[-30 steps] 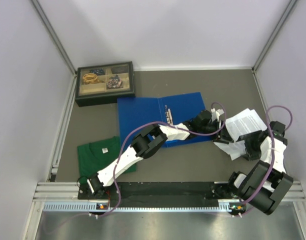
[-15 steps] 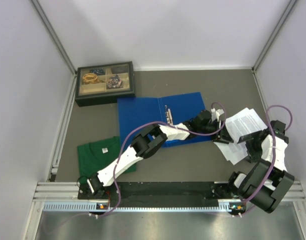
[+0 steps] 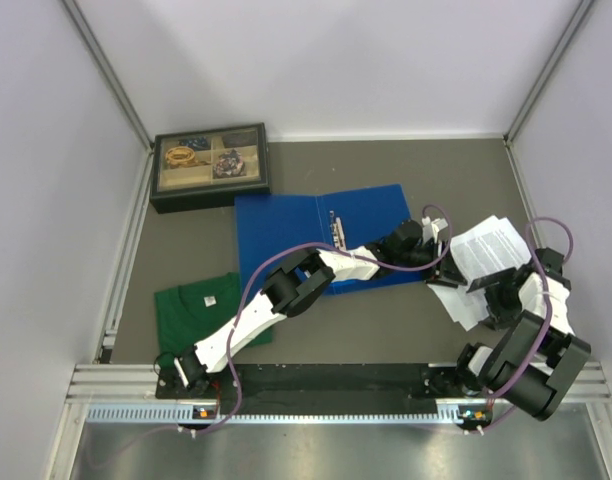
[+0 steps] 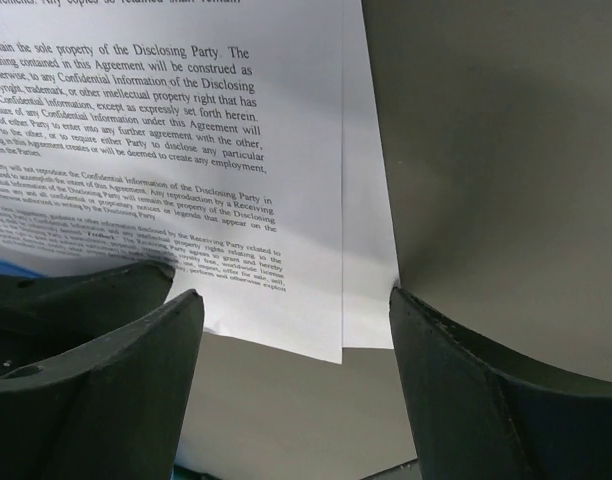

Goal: Put the files into the folder

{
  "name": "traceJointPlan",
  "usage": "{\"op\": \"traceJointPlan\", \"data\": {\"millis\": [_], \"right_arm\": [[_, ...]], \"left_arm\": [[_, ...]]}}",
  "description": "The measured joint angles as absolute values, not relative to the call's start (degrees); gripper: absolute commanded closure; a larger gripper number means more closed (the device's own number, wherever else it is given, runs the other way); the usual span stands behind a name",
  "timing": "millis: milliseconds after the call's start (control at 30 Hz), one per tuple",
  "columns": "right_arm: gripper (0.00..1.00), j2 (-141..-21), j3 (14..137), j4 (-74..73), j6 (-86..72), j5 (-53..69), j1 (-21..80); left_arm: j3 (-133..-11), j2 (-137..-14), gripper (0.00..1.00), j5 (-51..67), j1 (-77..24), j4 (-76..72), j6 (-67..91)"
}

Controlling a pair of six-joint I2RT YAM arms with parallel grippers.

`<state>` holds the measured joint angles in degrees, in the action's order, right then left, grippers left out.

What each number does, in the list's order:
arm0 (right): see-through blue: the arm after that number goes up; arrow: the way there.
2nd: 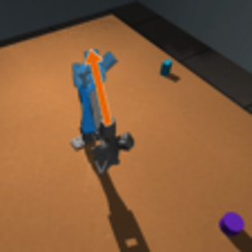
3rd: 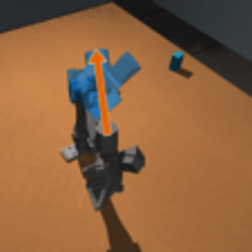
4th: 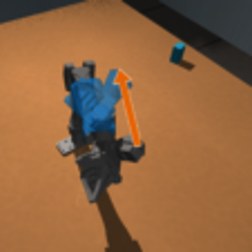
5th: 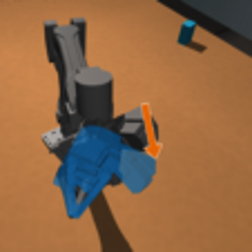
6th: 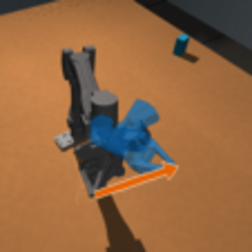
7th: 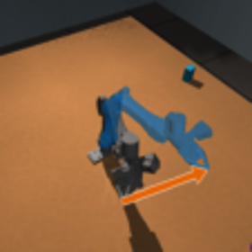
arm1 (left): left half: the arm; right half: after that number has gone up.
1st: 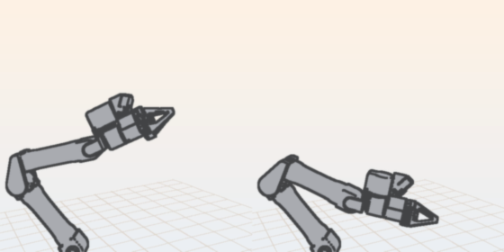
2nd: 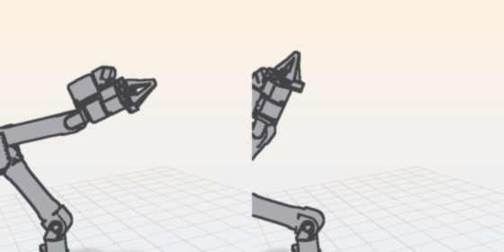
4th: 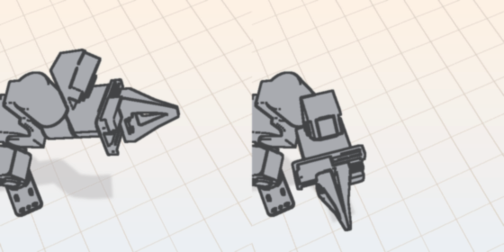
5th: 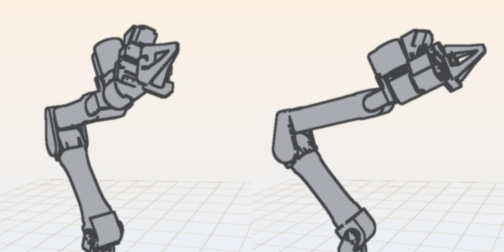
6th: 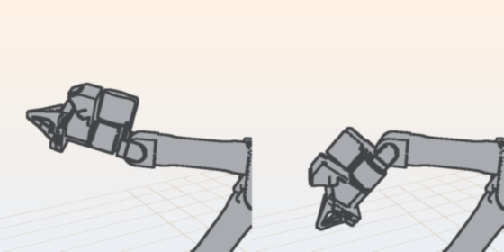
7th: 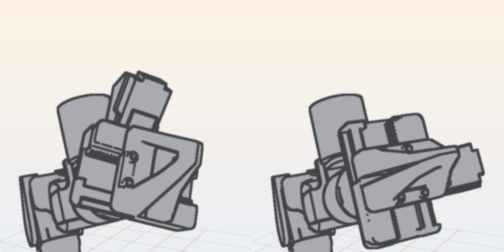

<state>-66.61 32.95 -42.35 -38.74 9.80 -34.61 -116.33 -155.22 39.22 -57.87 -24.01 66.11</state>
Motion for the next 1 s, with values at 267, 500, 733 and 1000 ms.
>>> {"op": "traceJointPlan", "data": {"millis": [267, 500, 733, 1000], "right_arm": [[0.32, -67.22, 31.51, -39.09, -40.4, 12.16, -34.63], [0.36, -68.01, 31.46, -38.28, -41.98, 12.99, -34.63], [0.37, -67.81, 30.57, -36.25, -43.79, 14.76, -34.63], [0.38, -66.78, 29.67, -34.7, -45.06, 15.49, -34.65]], "left_arm": [[-116.33, -155.22, 0.5, 39.27, -57.82, -23.99, 66.13], [-116.33, -155.22, 0.5, 39.42, -57.84, -23.99, 66.11], [-116.33, -155.24, 0.5, 39.48, -57.82, -23.99, 66.11], [-116.33, -155.24, 0.52, 39.81, -57.74, -23.97, 66.13]]}}
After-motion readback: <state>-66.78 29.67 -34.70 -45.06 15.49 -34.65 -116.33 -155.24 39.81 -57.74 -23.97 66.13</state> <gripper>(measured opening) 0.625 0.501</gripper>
